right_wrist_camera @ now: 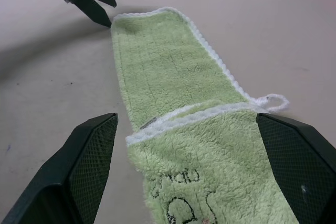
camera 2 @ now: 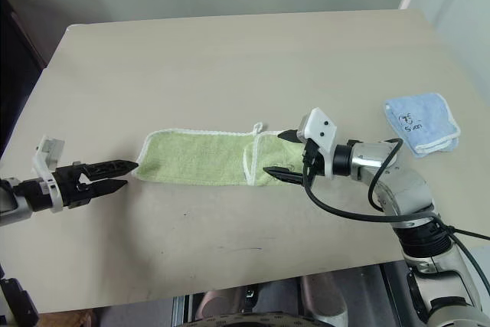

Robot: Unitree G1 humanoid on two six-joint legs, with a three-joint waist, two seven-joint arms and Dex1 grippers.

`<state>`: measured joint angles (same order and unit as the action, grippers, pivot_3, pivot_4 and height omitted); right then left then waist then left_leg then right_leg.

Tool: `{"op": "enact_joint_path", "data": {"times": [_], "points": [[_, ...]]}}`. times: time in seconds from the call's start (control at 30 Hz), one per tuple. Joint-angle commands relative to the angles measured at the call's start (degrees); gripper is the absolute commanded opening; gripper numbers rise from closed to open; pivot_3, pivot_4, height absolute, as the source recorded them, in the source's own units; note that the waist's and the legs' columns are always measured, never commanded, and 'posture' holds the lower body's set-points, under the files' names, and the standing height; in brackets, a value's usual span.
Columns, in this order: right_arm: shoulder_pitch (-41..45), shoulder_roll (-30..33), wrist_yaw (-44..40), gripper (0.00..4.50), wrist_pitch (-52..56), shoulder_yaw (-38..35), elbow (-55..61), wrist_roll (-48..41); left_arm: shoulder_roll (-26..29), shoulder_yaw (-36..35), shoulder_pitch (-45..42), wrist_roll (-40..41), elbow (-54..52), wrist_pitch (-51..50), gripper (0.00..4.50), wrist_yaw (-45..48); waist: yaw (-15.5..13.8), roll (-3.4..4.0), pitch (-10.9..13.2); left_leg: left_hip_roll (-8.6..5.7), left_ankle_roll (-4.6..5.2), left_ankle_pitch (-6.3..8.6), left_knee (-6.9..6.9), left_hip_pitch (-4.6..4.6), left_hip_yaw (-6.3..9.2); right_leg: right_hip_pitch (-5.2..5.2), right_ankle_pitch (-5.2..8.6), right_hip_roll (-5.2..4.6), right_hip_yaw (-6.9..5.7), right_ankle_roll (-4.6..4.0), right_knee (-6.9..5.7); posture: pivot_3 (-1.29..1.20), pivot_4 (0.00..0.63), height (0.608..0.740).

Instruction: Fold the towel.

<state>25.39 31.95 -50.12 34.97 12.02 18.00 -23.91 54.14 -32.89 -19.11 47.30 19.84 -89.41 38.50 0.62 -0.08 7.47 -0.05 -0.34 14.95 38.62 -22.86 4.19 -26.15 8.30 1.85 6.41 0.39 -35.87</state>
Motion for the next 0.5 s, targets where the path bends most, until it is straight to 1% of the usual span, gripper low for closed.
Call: {"op": "enact_joint_path", "data": {"times": [0.03, 0.17, 0.27, 0.33, 0.5], "points": [[0.2, -0.6, 1.2, 4.45, -0.5, -1.7, 1.2, -0.1, -1.8, -0.7, 0.3, 1.0, -1.3, -2.6, 4.5, -0.8, 0.0, 0.0, 0.0, 0.0, -0.01, -0.01, 0.0, 0.0, 0.0, -0.01, 0.0, 0.0, 0.0, -0.01, -0.02, 0.0, 0.15, 0.74], [0.2, -1.4, 2.1, 4.45, -0.2, -1.7, 0.7, -0.3, -6.6, -0.5, -0.1, 3.6, -5.1, -3.1, 4.5, -4.1, -0.5, 0.02, 0.0, -0.04, 0.01, -0.04, -0.01, 0.04, 0.0, 0.08, 0.01, -0.02, 0.01, 0.0, -0.02, 0.0, 0.15, 0.74], [0.4, -1.9, 2.5, 4.45, -0.2, -1.7, 0.4, -0.3, -8.7, -1.6, -0.7, 4.5, -5.7, -3.1, 4.5, -6.1, -1.1, 0.02, 0.0, -0.09, 0.11, -0.11, 0.0, 0.1, 0.01, 0.19, 0.03, -0.08, 0.0, 0.01, -0.01, 0.0, 0.15, 0.74], [0.6, -2.1, 2.7, 4.45, -0.2, -1.9, 0.2, -0.2, -9.5, -2.7, -1.5, 4.7, -5.0, -3.1, 4.5, -7.4, -1.4, 0.02, 0.0, -0.12, 0.17, -0.14, 0.01, 0.14, 0.0, 0.26, 0.03, -0.12, 0.01, 0.01, -0.01, 0.0, 0.15, 0.74], [1.3, -2.7, 3.3, 4.45, 0.1, -3.0, -0.8, -0.7, -10.0, -4.5, -3.4, 1.9, -2.2, -1.9, 4.5, -8.0, -1.5, 0.02, 0.0, -0.14, 0.24, -0.2, 0.02, 0.31, 0.01, 0.46, 0.02, -0.13, 0.01, -0.01, -0.01, 0.0, 0.15, 0.74]]}}
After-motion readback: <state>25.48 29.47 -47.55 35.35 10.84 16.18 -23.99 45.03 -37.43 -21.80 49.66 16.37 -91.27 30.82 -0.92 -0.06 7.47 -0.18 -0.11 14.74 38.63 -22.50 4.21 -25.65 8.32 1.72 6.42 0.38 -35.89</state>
